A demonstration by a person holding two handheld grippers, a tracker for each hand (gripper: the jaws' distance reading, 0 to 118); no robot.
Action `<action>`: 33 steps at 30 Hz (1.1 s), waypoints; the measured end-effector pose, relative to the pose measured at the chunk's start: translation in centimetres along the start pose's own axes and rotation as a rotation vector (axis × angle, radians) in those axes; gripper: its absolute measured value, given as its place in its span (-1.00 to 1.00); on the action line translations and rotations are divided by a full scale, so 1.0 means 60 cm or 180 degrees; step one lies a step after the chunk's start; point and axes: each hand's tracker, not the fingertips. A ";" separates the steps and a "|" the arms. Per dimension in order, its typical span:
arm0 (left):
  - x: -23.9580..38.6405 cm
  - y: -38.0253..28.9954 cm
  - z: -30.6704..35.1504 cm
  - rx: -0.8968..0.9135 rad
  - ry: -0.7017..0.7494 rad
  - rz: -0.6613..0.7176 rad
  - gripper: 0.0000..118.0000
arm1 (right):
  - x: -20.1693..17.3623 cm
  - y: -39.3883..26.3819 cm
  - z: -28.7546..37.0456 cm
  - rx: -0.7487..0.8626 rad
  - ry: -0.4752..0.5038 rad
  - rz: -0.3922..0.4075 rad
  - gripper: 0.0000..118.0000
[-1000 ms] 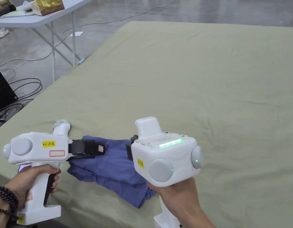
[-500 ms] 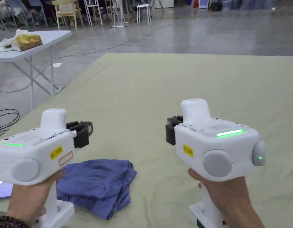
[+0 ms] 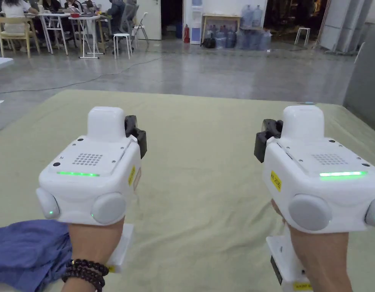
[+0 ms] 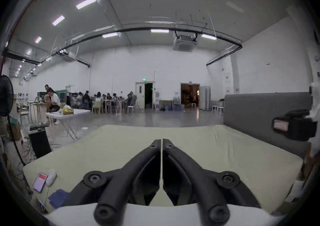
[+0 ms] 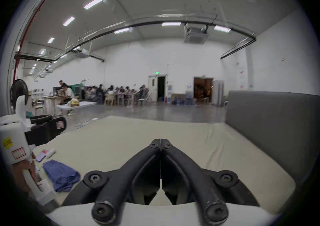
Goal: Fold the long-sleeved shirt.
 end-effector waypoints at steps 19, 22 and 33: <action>0.044 -0.148 0.110 -0.0206 -0.0002 0.0098 -1.00 | 0.064 -0.183 0.104 0.0005 -0.0654 0.0042 -1.00; 0.042 -0.154 0.110 -0.0219 0.0009 0.0124 -1.00 | 0.062 -0.184 0.096 -0.0040 -0.0677 0.0038 -1.00; 0.048 -0.158 0.111 -0.0238 -0.0008 0.0075 -0.77 | 0.047 -0.182 0.091 -0.0101 -0.0582 0.0164 -0.32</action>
